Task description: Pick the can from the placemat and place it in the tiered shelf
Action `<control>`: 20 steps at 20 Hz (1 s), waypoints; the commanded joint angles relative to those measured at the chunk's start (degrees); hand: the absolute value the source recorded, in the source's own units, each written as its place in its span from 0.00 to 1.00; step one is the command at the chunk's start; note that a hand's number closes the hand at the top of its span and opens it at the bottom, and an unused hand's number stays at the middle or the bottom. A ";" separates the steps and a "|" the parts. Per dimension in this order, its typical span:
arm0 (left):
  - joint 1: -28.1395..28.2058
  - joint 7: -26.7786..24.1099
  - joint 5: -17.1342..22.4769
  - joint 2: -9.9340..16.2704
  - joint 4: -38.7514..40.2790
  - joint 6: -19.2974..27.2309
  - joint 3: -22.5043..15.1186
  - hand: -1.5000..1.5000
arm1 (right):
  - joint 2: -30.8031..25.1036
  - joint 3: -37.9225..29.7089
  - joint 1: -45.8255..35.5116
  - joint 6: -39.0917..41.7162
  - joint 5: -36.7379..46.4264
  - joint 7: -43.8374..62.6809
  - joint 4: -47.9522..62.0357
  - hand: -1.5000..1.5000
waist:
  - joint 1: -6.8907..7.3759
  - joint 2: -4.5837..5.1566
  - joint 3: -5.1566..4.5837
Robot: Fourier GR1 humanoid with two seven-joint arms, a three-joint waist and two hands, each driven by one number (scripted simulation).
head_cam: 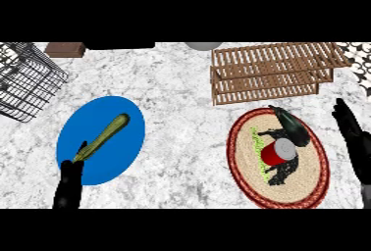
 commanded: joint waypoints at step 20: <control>20.64 -1.26 1.53 8.40 -38.04 6.32 -2.19 0.50 | 1.97 2.92 -7.06 1.07 -2.64 10.25 -7.56 0.00 | -3.08 -3.56 -2.19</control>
